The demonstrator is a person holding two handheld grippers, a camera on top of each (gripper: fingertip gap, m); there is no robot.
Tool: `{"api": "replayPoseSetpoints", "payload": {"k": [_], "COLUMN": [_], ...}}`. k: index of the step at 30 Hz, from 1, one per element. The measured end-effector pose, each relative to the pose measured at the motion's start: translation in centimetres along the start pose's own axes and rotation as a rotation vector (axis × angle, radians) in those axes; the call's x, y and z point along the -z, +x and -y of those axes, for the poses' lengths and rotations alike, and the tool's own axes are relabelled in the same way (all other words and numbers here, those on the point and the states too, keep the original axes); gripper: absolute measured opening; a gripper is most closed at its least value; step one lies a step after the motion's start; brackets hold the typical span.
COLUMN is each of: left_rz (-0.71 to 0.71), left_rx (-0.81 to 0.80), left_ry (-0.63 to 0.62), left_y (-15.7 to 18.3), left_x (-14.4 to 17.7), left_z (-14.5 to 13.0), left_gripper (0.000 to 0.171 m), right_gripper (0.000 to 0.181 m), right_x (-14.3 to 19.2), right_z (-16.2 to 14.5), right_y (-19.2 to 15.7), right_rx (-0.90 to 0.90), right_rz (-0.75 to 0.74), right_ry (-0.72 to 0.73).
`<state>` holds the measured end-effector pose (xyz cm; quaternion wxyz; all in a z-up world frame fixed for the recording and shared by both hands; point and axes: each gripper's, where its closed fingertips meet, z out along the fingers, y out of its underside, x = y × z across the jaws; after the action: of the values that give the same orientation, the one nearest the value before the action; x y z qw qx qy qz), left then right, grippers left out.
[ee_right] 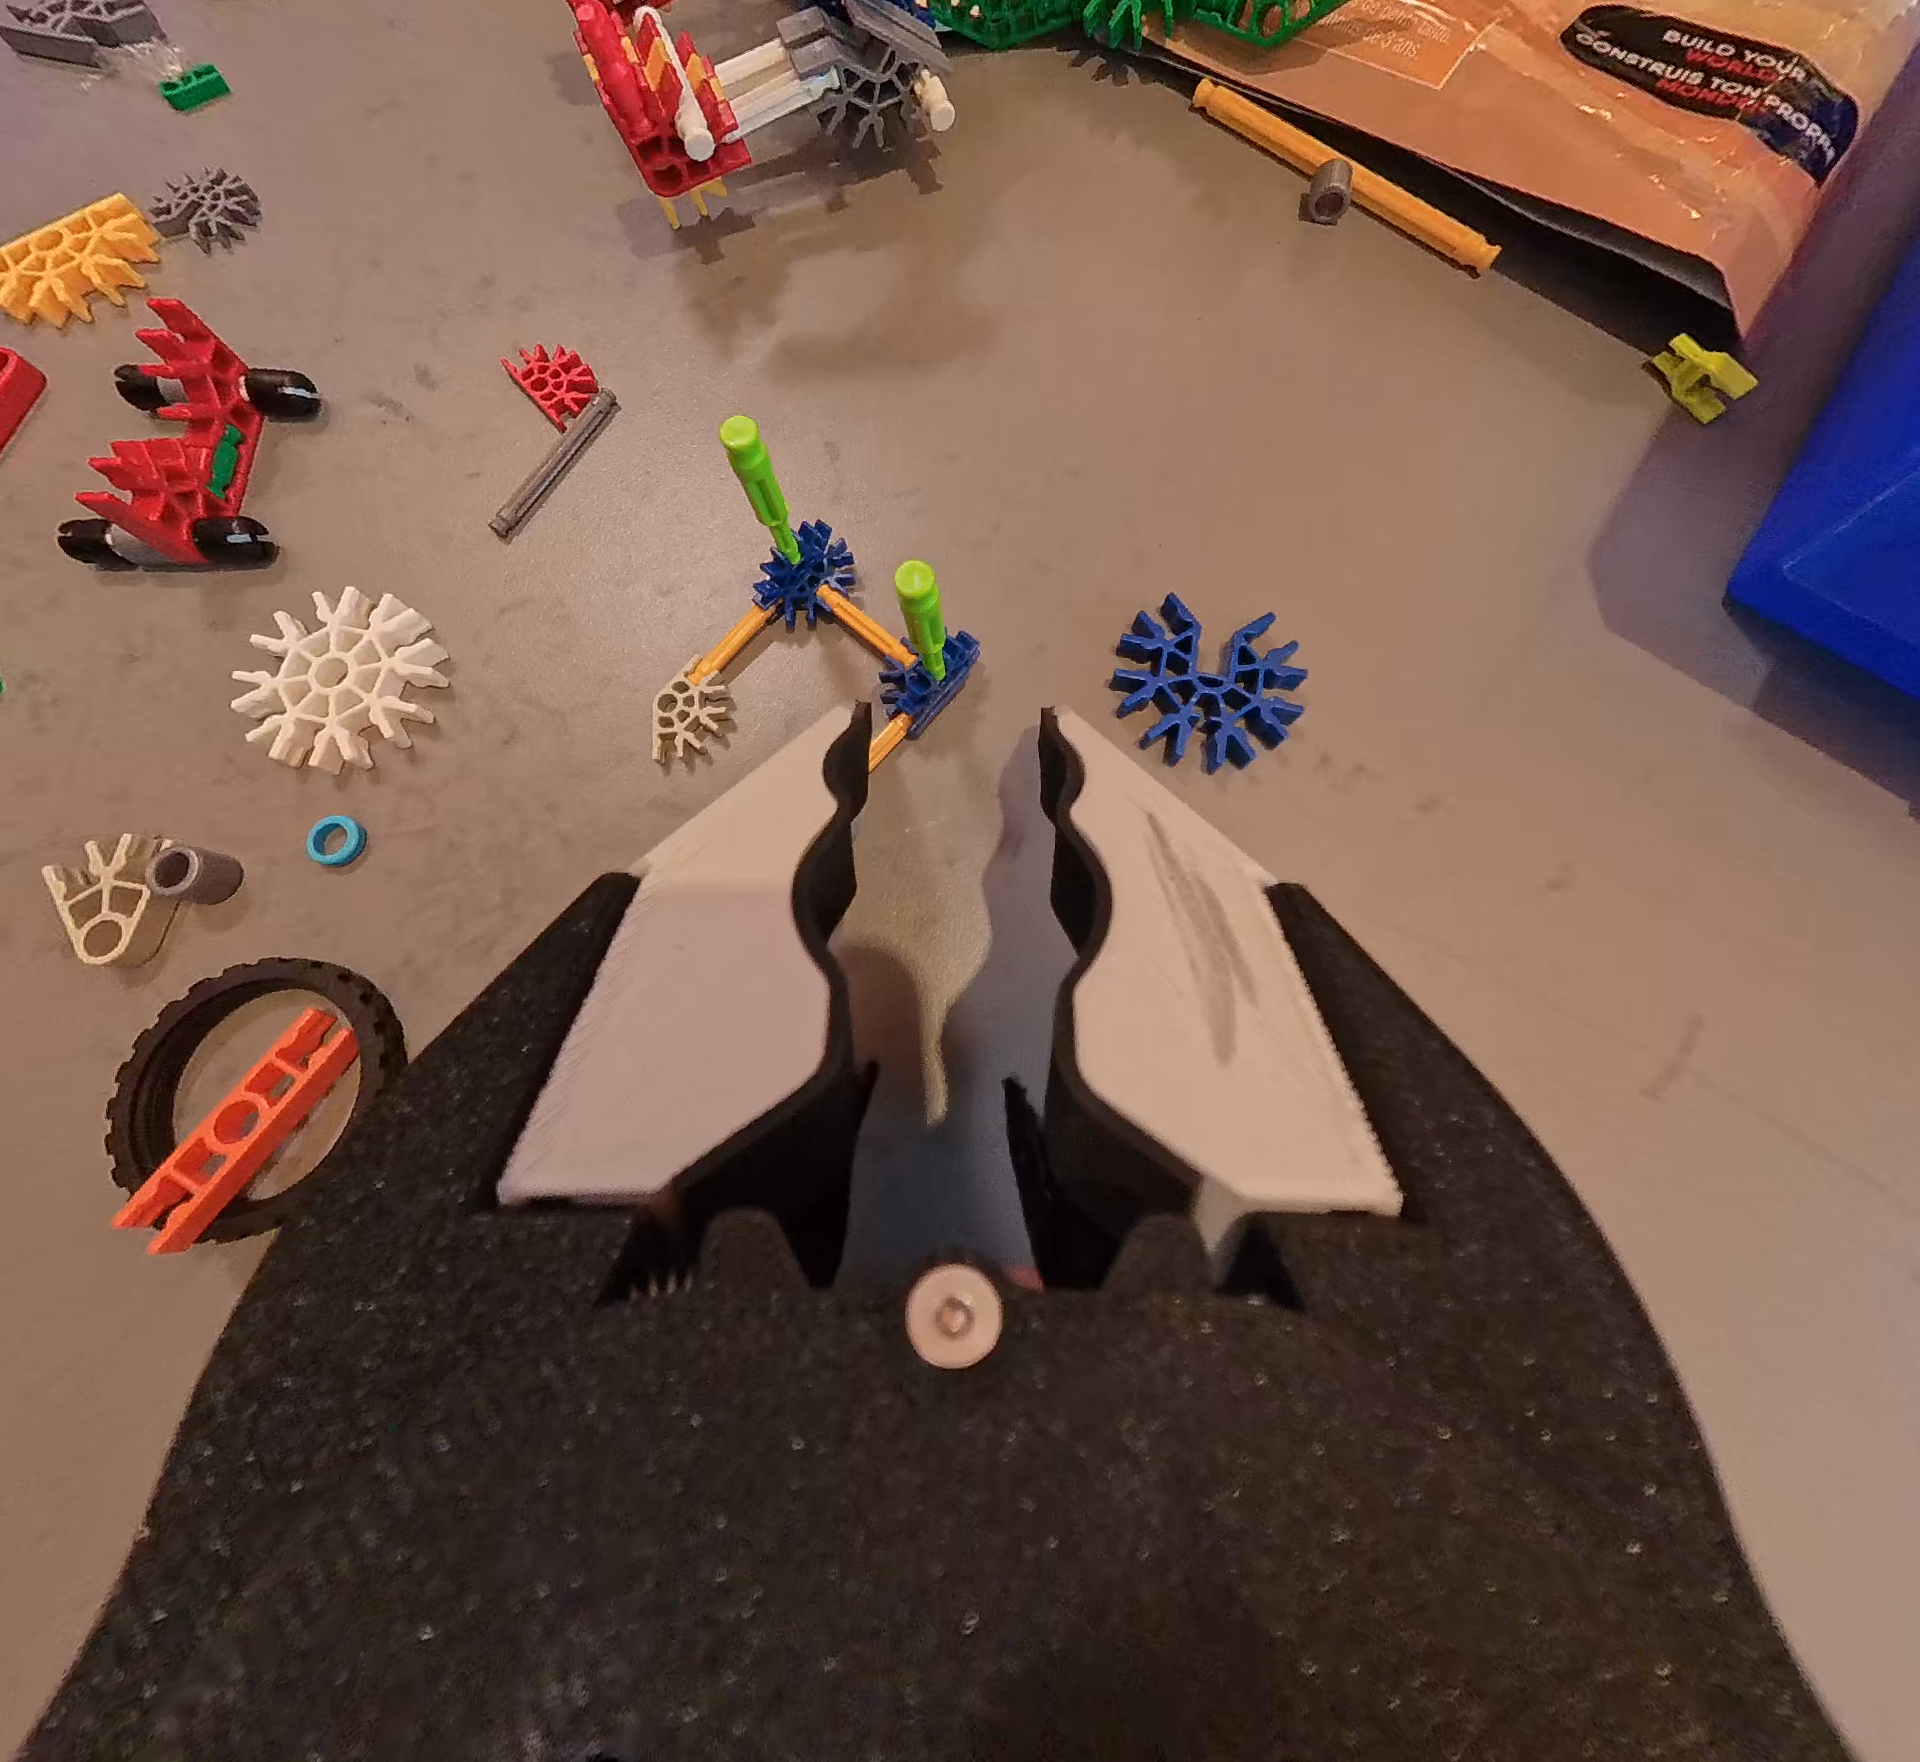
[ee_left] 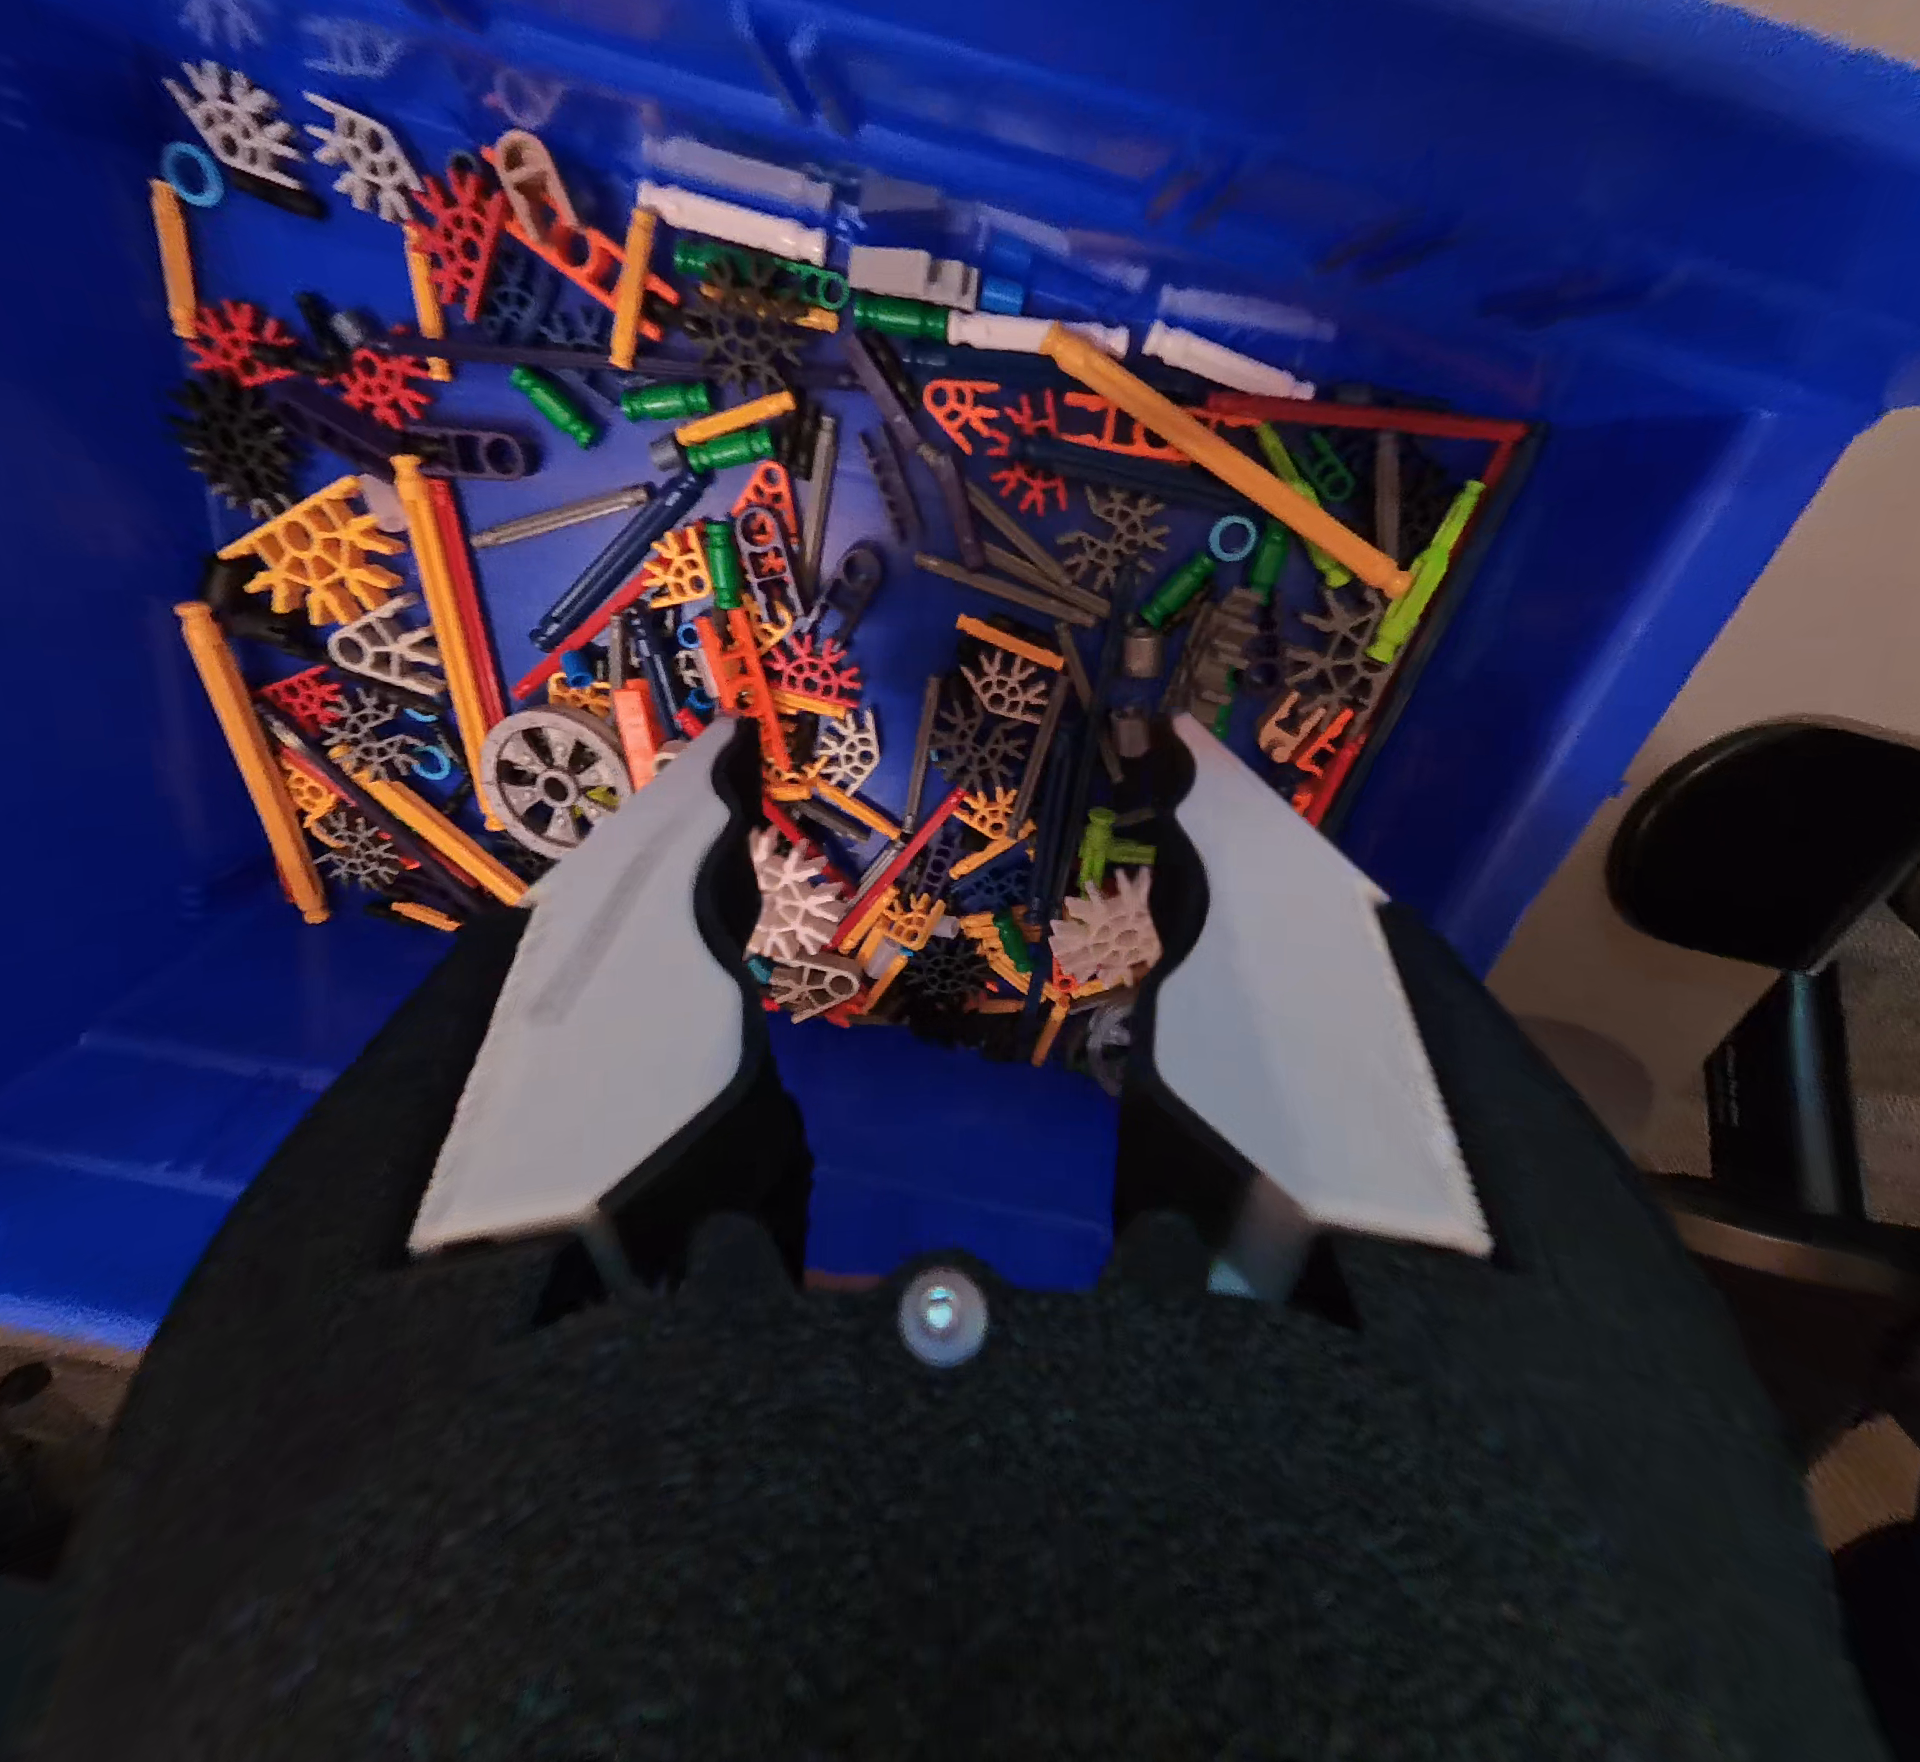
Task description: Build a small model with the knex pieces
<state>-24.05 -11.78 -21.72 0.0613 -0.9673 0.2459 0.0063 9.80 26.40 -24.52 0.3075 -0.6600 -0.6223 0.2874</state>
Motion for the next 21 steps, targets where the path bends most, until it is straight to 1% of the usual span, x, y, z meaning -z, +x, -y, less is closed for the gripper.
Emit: {"api": "replayPoseSetpoints", "payload": {"k": [5, 12, 14, 15, 18, 21], "left_rz": [-0.020, -0.017, -0.009, -0.019, 0.006, 0.066], "left_rx": [-0.018, -0.037, -0.039, -0.037, -0.043, -0.042], "left_ry": [-0.068, -0.123, -0.136, -0.136, -0.132, -0.116], "left_y": [0.6, 0.8, 0.6, 0.7, 0.1, -1.3], "left_x": [-1.2, -2.7, -3.1, -3.2, -3.2, -3.2], "left_z": [-1.0, -1.5, -1.7, -1.7, -1.6, -1.3], "left_gripper": [0.084, 0.082, 0.077, 0.077, 0.060, 0.041], "right_gripper": [0.032, 0.032, 0.032, 0.032, 0.032, 0.032], "right_x": [0.0, 0.0, 0.0, 0.0, -0.1, -0.1], "right_z": [0.0, 0.0, 0.0, 0.0, -0.1, -0.1], "right_y": [0.0, 0.0, 0.0, 0.0, -0.1, -0.1], "right_rx": [0.001, 0.000, 0.000, 0.001, 0.002, -0.001], "right_rz": [0.000, 0.002, 0.001, 0.001, 0.002, 0.003], "right_ry": [0.000, -0.003, -0.003, -0.003, -0.006, -0.008]}}
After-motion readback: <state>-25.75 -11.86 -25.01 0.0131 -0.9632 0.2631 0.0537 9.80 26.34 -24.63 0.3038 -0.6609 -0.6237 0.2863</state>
